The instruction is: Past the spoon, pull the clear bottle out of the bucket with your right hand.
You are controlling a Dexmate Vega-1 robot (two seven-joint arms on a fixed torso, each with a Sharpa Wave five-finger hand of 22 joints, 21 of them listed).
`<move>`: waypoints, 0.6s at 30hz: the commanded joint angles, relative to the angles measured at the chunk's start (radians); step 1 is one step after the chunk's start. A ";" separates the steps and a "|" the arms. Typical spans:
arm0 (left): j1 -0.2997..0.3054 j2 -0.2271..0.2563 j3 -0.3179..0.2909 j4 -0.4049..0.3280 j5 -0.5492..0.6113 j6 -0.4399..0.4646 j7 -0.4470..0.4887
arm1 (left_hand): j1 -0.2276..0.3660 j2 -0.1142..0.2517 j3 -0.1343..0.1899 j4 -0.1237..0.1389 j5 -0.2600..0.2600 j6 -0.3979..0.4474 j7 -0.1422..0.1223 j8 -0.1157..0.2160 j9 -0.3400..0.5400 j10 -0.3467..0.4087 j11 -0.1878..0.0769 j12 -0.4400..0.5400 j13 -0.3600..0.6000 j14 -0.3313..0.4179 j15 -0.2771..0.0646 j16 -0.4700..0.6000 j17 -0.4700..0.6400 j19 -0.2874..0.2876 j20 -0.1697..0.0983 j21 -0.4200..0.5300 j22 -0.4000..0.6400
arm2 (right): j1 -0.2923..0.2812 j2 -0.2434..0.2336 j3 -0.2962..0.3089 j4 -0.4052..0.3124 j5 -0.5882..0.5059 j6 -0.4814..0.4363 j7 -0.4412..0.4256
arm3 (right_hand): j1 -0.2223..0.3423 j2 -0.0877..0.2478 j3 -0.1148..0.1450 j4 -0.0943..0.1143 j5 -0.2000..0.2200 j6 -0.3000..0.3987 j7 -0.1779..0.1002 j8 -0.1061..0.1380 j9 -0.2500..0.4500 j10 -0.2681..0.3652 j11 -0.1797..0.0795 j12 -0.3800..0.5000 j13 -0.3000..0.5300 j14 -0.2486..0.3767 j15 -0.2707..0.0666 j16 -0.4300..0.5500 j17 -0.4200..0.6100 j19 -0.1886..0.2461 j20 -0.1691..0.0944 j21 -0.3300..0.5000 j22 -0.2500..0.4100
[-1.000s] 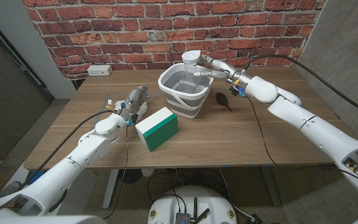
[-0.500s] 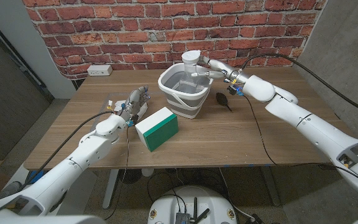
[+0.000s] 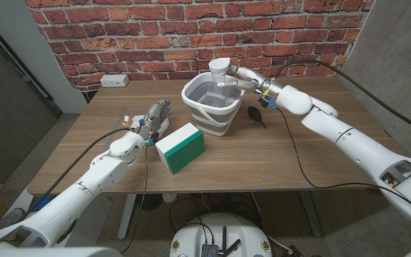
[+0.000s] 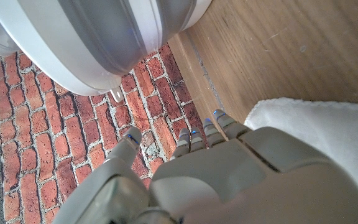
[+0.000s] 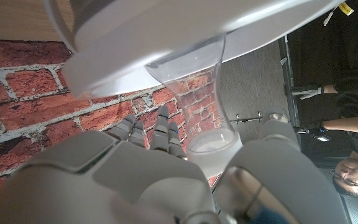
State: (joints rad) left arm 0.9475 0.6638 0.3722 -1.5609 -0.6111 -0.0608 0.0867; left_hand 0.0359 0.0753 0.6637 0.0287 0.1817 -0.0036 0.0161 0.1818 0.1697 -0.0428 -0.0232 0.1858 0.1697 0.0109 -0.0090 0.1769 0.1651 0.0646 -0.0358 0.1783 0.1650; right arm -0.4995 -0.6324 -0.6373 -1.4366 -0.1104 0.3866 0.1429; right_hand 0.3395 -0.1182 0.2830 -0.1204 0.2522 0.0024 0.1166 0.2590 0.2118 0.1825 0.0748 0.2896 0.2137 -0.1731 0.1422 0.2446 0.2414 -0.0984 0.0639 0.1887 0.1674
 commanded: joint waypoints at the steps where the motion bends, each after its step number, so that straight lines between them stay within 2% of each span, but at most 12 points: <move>1: 0.001 -0.001 0.000 0.001 0.001 0.004 0.004 | -0.004 0.065 0.007 -0.001 0.002 0.007 -0.001 0.002 0.006 0.004 -0.002 0.004 0.005 0.008 0.002 -0.001 0.002 -0.001 -0.029 0.003 0.002 | 0.024 0.018 -0.011 0.033 -0.012 0.024 -0.006 | 0.002 0.011 0.002 -0.005 0.006 0.021 0.096 0.007 0.002 0.023 -0.003 0.010 -0.001 -0.005 -0.013 0.010 0.001 0.007 -0.005 0.007 0.003; 7: -0.004 -0.004 0.004 0.007 0.002 0.005 0.000 | -0.004 0.065 0.008 -0.001 0.002 0.008 -0.001 0.002 0.006 0.003 -0.001 0.004 0.005 0.008 0.002 -0.001 0.002 -0.001 -0.029 0.004 0.002 | 0.026 0.027 -0.014 0.043 -0.022 0.024 -0.021 | 0.009 0.013 0.004 -0.011 0.008 0.050 0.096 0.013 0.002 0.048 -0.014 0.015 -0.003 0.017 -0.026 0.018 0.000 0.020 -0.012 0.008 0.002; 12: -0.006 -0.004 0.005 0.010 0.003 0.006 -0.001 | -0.004 0.065 0.008 -0.001 0.002 0.008 -0.001 0.002 0.006 0.001 -0.001 0.003 0.005 0.008 0.001 -0.002 0.002 -0.004 -0.029 0.003 0.002 | 0.024 0.034 -0.017 0.048 -0.038 0.023 -0.044 | 0.027 0.013 0.006 -0.023 0.015 0.094 0.095 0.021 0.002 0.087 -0.041 0.021 -0.005 0.055 -0.047 0.031 -0.004 0.041 -0.016 0.010 0.001; 18: -0.007 -0.004 0.005 0.014 0.001 0.004 -0.005 | -0.004 0.065 0.009 -0.002 0.002 0.008 -0.001 0.002 0.006 0.002 -0.003 0.003 0.005 0.008 0.004 -0.002 0.002 -0.005 -0.029 0.004 0.002 | 0.018 0.040 -0.016 0.045 -0.059 0.018 -0.079 | 0.057 0.012 0.010 -0.034 0.028 0.151 0.094 0.035 0.004 0.139 -0.073 0.031 -0.006 0.103 -0.077 0.047 -0.008 0.087 -0.015 0.016 0.001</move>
State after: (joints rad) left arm 0.9447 0.6617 0.3745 -1.5547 -0.6096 -0.0561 0.0881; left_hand 0.0360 0.0753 0.6664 0.0260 0.1818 -0.0036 0.0160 0.1818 0.1697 -0.0428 -0.0232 0.1858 0.1698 0.0109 -0.0090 0.1769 0.1651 0.0646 -0.0358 0.1783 0.1650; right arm -0.4783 -0.6050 -0.6509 -1.3976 -0.1405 0.4069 0.1090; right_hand 0.3796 -0.1026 0.2903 -0.1442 0.2707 0.1277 0.1277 0.2829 0.2117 0.2955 0.0119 0.3131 0.2044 -0.0836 0.0731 0.2824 0.2324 -0.0274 0.0430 0.1974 0.1676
